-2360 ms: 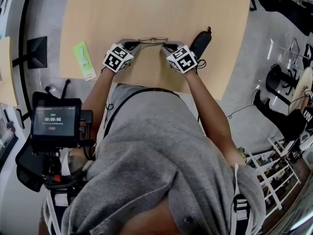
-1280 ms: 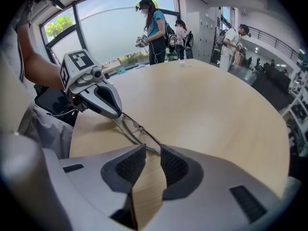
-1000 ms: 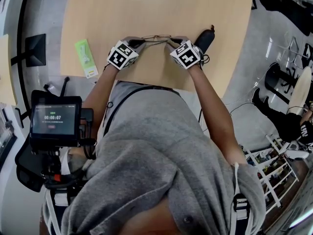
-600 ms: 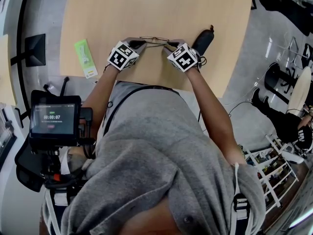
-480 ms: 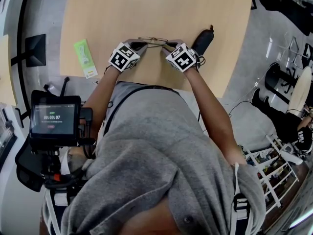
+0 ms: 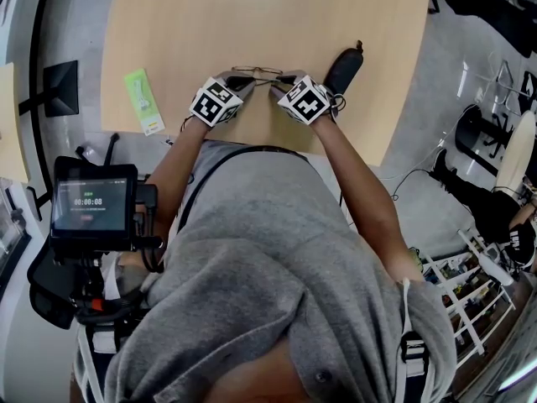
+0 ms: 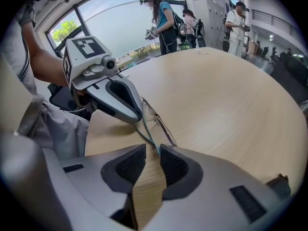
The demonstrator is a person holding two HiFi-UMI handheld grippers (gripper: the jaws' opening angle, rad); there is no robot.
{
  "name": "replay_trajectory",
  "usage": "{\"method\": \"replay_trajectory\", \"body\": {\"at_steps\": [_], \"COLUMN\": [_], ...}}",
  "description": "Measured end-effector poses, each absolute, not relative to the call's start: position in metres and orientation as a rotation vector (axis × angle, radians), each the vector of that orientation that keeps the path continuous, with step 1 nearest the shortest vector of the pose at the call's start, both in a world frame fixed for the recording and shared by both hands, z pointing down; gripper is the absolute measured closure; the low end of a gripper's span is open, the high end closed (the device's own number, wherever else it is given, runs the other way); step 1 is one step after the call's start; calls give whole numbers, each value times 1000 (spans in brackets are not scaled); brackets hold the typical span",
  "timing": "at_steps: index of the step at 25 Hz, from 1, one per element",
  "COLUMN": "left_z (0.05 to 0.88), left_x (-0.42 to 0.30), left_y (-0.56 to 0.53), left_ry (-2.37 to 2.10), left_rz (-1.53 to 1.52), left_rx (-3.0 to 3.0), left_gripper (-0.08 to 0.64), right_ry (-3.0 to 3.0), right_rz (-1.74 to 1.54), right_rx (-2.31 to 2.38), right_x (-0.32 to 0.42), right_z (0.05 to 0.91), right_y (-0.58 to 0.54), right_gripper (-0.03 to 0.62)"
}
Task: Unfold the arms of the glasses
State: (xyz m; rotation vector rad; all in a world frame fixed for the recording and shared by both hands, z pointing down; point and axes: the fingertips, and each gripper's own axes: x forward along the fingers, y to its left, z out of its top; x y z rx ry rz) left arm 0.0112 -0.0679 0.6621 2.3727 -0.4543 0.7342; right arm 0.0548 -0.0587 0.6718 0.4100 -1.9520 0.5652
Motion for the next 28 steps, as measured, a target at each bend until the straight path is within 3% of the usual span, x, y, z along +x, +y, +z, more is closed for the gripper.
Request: {"method": "replay_trajectory", "body": {"at_steps": [19,28], "left_z": [663,666], "left_x": [23,32], "left_y": [-65,-55], "left_ry": [-512,-408], "left_rz": [664,790], "left_rx": [2357,2436], "left_gripper": [554,554], "right_ry": [-2018,-2045], "right_rz": [619,613], "right_rx": [300,350], "right_x": [15,13], "right_z": [672,667], "right_y": [-20,-24], "right_gripper": [500,500]}}
